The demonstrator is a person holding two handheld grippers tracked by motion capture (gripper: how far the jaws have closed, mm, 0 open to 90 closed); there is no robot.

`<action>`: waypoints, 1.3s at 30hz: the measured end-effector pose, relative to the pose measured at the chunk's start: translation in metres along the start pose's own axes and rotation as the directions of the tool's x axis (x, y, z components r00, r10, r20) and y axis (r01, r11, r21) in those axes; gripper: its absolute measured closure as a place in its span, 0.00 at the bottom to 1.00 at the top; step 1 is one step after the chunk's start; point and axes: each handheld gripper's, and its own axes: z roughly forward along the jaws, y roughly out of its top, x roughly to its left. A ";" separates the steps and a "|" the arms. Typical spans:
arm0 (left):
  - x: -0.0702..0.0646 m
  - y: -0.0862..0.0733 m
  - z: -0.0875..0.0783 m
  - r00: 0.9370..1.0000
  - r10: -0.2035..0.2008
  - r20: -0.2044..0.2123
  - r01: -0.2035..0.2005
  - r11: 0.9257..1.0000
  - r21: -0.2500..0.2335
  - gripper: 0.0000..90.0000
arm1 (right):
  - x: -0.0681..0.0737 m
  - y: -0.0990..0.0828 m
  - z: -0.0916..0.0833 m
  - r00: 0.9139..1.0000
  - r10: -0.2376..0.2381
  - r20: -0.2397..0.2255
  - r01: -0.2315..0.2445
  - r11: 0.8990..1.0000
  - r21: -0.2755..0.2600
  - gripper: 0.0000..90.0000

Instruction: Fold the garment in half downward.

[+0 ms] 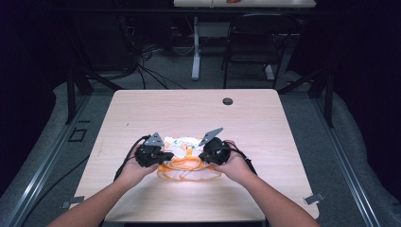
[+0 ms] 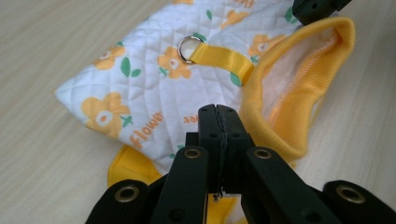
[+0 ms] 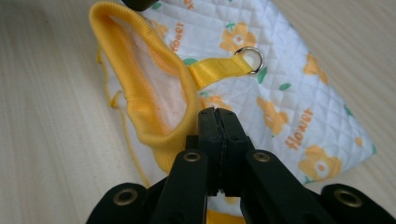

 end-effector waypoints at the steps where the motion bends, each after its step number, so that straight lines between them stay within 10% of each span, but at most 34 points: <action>1: -0.001 -0.001 0.001 1.000 0.004 0.004 -0.004 1.000 0.006 1.00 | 0.003 -0.002 0.001 1.000 -0.009 -0.006 0.009 1.000 0.016 1.00; 39: -0.003 -0.024 0.019 0.999 -0.027 0.019 0.027 0.999 0.032 1.00 | 0.008 -0.036 0.025 0.999 0.026 -0.029 -0.024 0.996 0.089 1.00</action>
